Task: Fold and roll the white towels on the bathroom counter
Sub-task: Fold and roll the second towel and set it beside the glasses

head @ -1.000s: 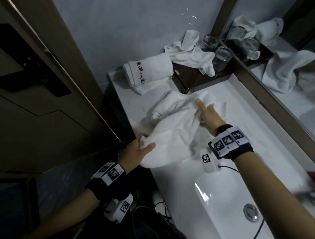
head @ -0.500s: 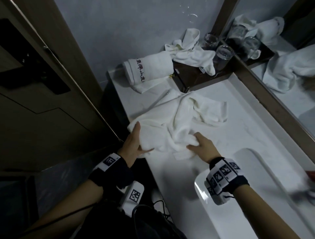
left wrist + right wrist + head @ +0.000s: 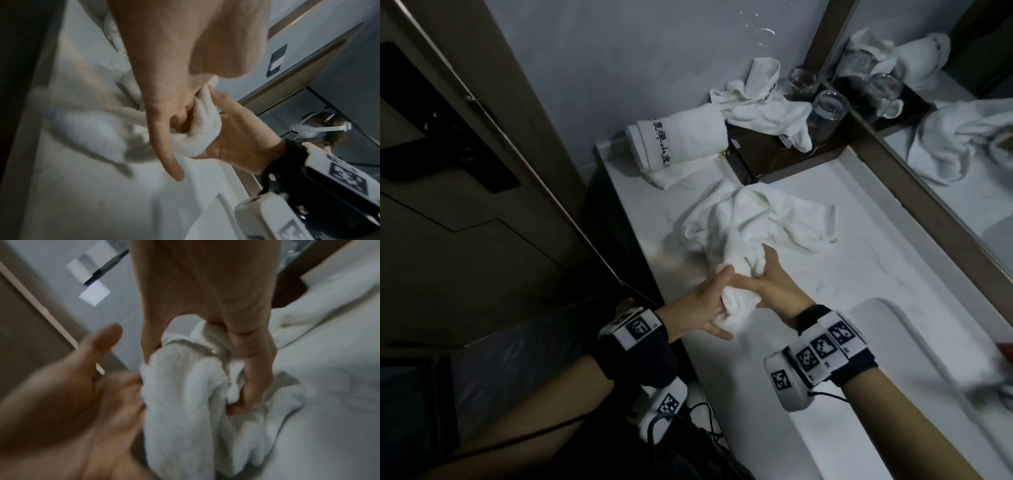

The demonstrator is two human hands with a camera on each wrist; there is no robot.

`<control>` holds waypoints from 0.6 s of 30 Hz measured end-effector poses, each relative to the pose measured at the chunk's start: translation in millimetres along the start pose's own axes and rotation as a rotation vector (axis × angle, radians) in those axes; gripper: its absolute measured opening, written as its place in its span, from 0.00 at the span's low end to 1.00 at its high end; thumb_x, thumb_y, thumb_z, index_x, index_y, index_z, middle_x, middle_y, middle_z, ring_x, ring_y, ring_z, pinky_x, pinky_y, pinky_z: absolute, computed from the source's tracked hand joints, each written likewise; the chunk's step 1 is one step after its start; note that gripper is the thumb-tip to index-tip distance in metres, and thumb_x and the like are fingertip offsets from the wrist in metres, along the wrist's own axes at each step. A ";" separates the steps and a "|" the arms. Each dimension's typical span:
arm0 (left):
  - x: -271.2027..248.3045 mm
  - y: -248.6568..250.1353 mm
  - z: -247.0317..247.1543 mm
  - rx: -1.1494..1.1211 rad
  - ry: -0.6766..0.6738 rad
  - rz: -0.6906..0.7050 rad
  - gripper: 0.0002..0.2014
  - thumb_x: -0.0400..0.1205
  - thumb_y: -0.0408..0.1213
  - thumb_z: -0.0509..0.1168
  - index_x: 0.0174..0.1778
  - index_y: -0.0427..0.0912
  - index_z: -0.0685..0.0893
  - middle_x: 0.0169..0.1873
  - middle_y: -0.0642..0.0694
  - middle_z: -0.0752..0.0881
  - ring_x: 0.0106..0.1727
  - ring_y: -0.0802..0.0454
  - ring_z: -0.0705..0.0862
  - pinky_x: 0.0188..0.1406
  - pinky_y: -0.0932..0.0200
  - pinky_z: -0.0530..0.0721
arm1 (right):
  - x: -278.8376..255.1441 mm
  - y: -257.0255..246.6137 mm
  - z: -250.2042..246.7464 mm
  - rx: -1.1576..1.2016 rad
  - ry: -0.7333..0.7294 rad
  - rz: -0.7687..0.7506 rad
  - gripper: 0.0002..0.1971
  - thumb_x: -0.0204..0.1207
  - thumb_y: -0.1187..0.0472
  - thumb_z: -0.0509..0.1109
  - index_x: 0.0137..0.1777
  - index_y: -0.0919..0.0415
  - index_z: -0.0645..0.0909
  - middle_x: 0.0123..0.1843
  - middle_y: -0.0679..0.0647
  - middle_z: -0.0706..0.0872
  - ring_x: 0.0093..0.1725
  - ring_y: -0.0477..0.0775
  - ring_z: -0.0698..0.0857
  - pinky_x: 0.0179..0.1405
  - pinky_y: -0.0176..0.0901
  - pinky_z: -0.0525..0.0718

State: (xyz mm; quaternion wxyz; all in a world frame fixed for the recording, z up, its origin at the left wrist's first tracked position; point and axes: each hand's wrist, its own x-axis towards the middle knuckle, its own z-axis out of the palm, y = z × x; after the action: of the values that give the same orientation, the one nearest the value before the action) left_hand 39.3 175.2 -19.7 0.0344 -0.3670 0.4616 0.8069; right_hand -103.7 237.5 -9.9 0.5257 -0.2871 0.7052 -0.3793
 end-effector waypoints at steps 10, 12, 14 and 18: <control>39.0 30.4 -66.7 0.460 0.619 0.366 0.08 0.77 0.23 0.61 0.48 0.34 0.84 0.39 0.40 0.82 0.41 0.47 0.80 0.47 0.51 0.84 | 2.6 49.1 -37.1 -0.218 0.270 0.050 0.18 0.68 0.72 0.65 0.55 0.53 0.76 0.45 0.47 0.82 0.48 0.51 0.80 0.36 0.32 0.72; 58.2 39.6 -74.3 0.630 0.655 0.384 0.15 0.74 0.20 0.62 0.57 0.32 0.81 0.47 0.35 0.80 0.49 0.41 0.79 0.60 0.47 0.79 | 3.3 55.3 -33.0 -0.224 0.283 0.064 0.22 0.69 0.71 0.66 0.63 0.55 0.74 0.47 0.49 0.82 0.48 0.51 0.80 0.37 0.31 0.73; 74.2 48.4 -74.5 0.827 0.651 0.299 0.24 0.74 0.26 0.66 0.68 0.36 0.74 0.58 0.31 0.76 0.60 0.35 0.76 0.62 0.48 0.75 | 3.9 59.5 -26.6 -0.251 0.297 0.055 0.24 0.68 0.69 0.66 0.64 0.53 0.72 0.47 0.50 0.83 0.46 0.51 0.80 0.35 0.31 0.74; 94.1 49.8 -65.8 0.848 0.506 0.152 0.38 0.75 0.30 0.68 0.78 0.39 0.56 0.70 0.33 0.71 0.70 0.36 0.72 0.68 0.46 0.73 | 6.0 64.9 -22.8 -0.253 0.314 0.070 0.23 0.68 0.64 0.69 0.62 0.48 0.70 0.49 0.47 0.83 0.49 0.50 0.81 0.37 0.29 0.74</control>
State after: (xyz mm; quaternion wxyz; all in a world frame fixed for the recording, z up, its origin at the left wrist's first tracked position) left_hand -11.9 69.3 -62.6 0.0086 -0.4705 0.7683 0.4338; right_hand -127.7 273.5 -63.7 0.3818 -0.2635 0.8302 -0.3092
